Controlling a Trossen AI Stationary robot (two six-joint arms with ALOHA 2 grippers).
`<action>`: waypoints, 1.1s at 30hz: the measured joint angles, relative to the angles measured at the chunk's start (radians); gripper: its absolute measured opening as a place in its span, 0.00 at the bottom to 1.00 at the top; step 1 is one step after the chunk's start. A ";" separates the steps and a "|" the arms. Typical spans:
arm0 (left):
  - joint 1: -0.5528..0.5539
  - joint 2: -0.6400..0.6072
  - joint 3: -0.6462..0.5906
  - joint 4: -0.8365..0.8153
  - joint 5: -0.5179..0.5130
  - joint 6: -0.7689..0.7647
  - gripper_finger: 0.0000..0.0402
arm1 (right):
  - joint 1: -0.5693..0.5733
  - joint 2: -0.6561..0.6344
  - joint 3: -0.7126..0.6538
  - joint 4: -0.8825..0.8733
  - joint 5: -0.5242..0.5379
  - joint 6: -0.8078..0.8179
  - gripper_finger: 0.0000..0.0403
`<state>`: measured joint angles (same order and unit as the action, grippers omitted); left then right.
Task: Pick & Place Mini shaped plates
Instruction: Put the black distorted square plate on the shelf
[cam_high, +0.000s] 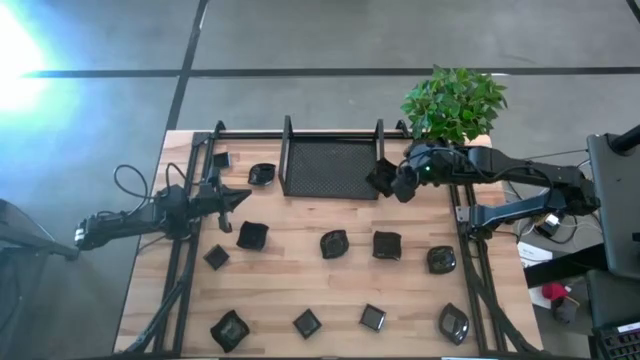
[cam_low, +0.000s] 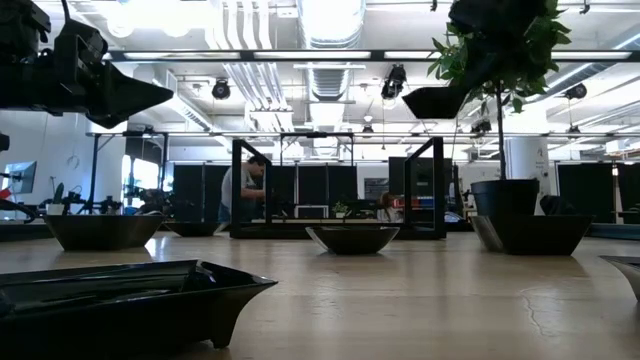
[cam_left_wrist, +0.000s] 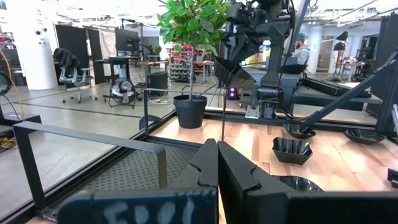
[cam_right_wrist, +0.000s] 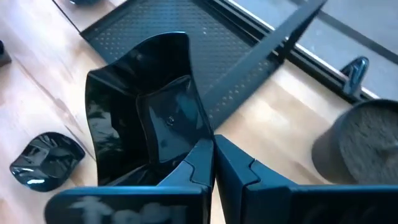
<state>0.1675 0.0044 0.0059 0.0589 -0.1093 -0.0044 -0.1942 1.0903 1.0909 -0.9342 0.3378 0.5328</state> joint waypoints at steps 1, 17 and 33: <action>-0.001 0.000 0.000 -0.001 0.000 0.000 0.00 | 0.000 0.012 0.008 0.021 0.000 -0.015 0.02; 0.000 0.000 0.000 0.000 0.001 0.006 0.00 | -0.113 0.371 0.334 0.103 -0.119 -0.329 0.02; 0.001 0.000 0.000 0.000 0.002 0.007 0.00 | -0.285 0.609 0.468 0.101 -0.245 -0.428 0.02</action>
<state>0.1680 0.0044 0.0059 0.0586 -0.1078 0.0026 -0.4794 1.6988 1.5594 -0.8333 0.0925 0.1052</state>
